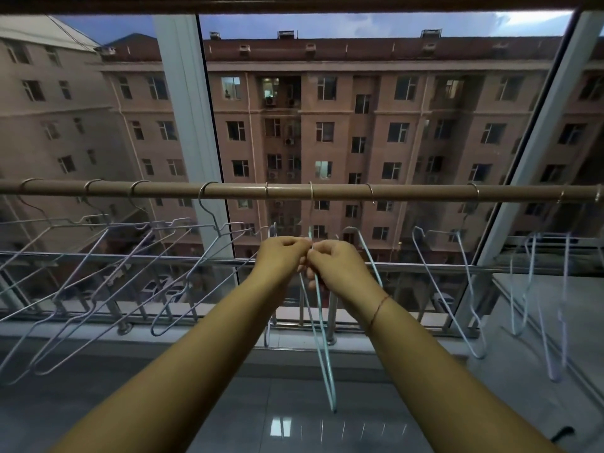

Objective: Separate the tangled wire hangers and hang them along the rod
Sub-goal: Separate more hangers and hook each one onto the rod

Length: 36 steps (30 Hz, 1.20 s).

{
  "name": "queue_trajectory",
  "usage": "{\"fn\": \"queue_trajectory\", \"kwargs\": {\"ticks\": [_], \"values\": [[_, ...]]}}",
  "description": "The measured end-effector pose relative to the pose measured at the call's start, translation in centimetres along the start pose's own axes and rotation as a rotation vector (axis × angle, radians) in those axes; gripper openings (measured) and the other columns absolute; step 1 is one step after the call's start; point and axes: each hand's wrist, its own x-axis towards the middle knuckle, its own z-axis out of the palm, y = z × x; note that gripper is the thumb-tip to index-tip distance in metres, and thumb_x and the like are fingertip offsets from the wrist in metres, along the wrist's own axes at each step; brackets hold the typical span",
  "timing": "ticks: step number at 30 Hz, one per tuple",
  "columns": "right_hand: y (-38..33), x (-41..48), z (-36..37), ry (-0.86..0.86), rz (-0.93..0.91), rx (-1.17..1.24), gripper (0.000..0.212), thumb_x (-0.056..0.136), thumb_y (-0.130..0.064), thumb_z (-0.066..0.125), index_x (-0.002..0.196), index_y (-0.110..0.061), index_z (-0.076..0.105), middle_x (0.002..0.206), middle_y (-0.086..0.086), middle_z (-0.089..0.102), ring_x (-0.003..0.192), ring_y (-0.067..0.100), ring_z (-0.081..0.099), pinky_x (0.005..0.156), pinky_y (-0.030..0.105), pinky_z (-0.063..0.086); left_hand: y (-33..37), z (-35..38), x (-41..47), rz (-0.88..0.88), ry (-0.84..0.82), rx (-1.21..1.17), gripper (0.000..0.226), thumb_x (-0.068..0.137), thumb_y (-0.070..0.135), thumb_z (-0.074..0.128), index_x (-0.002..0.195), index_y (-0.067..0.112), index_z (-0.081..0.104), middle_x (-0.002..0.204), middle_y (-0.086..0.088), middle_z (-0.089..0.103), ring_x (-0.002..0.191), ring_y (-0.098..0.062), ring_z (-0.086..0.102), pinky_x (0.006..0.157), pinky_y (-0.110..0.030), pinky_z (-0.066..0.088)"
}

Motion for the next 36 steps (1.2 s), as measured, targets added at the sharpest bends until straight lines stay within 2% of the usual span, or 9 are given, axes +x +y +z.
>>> {"fn": "queue_trajectory", "kwargs": {"ticks": [3,7,9,12,15,19,25,32,36], "values": [[0.5,-1.0,-1.0,0.024,-0.041,-0.256,0.023,0.090,-0.025,0.049,0.108,-0.012,0.057,0.078,0.006,0.062,0.071,0.020,0.060,0.066,0.033,0.055,-0.1,0.2,-1.0,0.098,0.018,0.098,0.013,0.091,0.020,0.054,0.084,0.020,0.065,0.082,0.001,0.063,0.083,-0.015,0.060,0.080,-0.033,0.051],[0.9,-3.3,-3.7,0.375,-0.329,-0.374,0.017,0.087,-0.023,0.055,0.104,-0.024,0.058,0.086,-0.014,0.054,0.076,0.001,0.055,0.054,0.008,0.045,0.3,1.3,-2.7,0.377,0.157,0.128,0.022,0.090,0.022,0.055,0.111,0.029,0.055,0.109,0.009,0.054,0.094,-0.003,0.055,0.074,-0.016,0.043],[1.6,-3.5,-5.5,0.547,-0.386,-0.454,0.010,0.085,-0.022,0.058,0.094,-0.027,0.057,0.090,-0.012,0.050,0.082,0.004,0.054,0.062,0.009,0.044,0.9,2.8,-3.4,0.419,0.087,0.130,0.022,0.090,0.022,0.054,0.109,0.033,0.055,0.108,0.011,0.054,0.093,0.001,0.055,0.072,-0.014,0.045],[3.3,-3.5,-7.0,0.435,-0.142,-0.507,0.018,0.085,-0.030,0.059,0.102,-0.022,0.057,0.101,-0.004,0.052,0.093,0.014,0.053,0.079,0.029,0.049,1.2,5.7,-3.3,0.234,-0.051,0.043,0.028,0.093,0.016,0.051,0.120,0.021,0.056,0.097,0.015,0.055,0.090,0.001,0.053,0.075,-0.015,0.043],[5.0,-3.7,-7.0,0.254,0.008,-0.371,0.017,0.086,-0.033,0.057,0.098,-0.023,0.059,0.084,-0.002,0.061,0.076,0.014,0.058,0.066,0.029,0.050,0.7,7.7,-2.5,0.008,-0.116,0.034,0.014,0.095,0.016,0.048,0.095,0.017,0.061,0.079,0.004,0.052,0.072,-0.009,0.048,0.066,-0.021,0.039],[5.8,-3.9,-6.8,0.206,-0.021,-0.267,0.007,0.085,-0.027,0.059,0.081,-0.023,0.062,0.067,-0.001,0.061,0.062,0.014,0.056,0.057,0.031,0.050,0.2,8.7,-1.9,-0.123,-0.078,-0.060,0.016,0.092,0.008,0.053,0.078,0.008,0.061,0.069,-0.009,0.053,0.064,-0.021,0.050,0.056,-0.025,0.046],[3.2,-2.3,-7.3,0.241,-0.116,-0.202,0.016,0.088,-0.018,0.053,0.080,-0.015,0.066,0.081,0.013,0.067,0.080,0.035,0.063,0.074,0.050,0.054,2.6,9.6,0.0,-0.125,-0.037,-0.169,0.017,0.093,0.009,0.052,0.104,0.003,0.064,0.067,-0.005,0.059,0.056,-0.015,0.053,0.048,-0.024,0.048],[5.2,-1.4,-8.5,0.223,-0.077,-0.173,0.024,0.088,-0.029,0.052,0.073,-0.015,0.067,0.073,0.009,0.067,0.069,0.024,0.061,0.073,0.046,0.053,1.7,10.0,0.1,-0.221,-0.071,-0.049,0.016,0.094,0.006,0.048,0.085,0.004,0.062,0.067,-0.008,0.054,0.047,-0.011,0.053,0.044,-0.019,0.044],[8.0,-1.3,-9.9,0.328,-0.060,-0.227,0.007,0.088,-0.022,0.052,0.090,-0.018,0.058,0.097,0.007,0.059,0.086,0.019,0.057,0.064,0.025,0.049,-0.4,9.2,-1.4,-0.334,-0.223,0.022,0.024,0.096,0.004,0.042,0.106,0.001,0.064,0.065,-0.005,0.052,0.055,-0.012,0.047,0.043,-0.016,0.041]]}}
